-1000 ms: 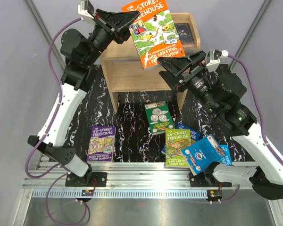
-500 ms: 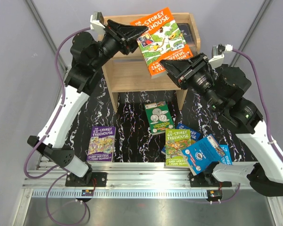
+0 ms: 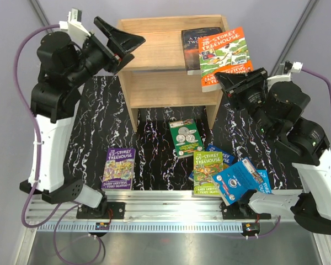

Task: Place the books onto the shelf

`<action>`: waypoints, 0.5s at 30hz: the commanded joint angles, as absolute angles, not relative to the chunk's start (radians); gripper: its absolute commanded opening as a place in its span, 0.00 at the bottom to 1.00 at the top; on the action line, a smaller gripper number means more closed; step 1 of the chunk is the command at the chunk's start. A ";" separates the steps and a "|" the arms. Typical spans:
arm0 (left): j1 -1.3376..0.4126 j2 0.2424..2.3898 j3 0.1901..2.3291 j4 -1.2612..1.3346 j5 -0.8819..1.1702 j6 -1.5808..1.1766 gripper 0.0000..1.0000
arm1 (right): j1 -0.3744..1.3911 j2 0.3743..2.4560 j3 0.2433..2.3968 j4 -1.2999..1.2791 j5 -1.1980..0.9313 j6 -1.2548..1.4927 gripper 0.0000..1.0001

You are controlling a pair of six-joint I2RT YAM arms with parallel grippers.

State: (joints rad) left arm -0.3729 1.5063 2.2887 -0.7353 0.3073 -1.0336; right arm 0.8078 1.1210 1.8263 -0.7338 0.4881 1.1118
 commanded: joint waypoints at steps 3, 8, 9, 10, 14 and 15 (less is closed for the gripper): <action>-0.370 1.376 2.198 -0.850 0.226 -0.870 0.99 | 0.805 1.199 1.911 -0.664 0.601 1.163 0.00; -0.370 1.347 2.186 -0.925 0.193 -0.801 0.99 | 0.798 1.267 1.916 -0.624 0.554 1.255 0.00; -0.368 1.341 2.184 -0.934 0.192 -0.778 0.99 | 0.789 1.279 1.920 -0.621 0.539 1.270 0.00; -0.370 1.326 2.181 -0.940 0.190 -0.770 0.99 | 0.772 1.299 1.927 -0.624 0.496 1.287 0.00; -0.368 1.276 2.100 -0.939 0.195 -0.749 0.99 | 0.683 1.344 1.969 -0.673 0.405 1.402 0.00; -0.368 1.257 2.083 -0.931 0.199 -0.743 0.99 | 0.655 1.357 1.977 -0.686 0.399 1.408 0.00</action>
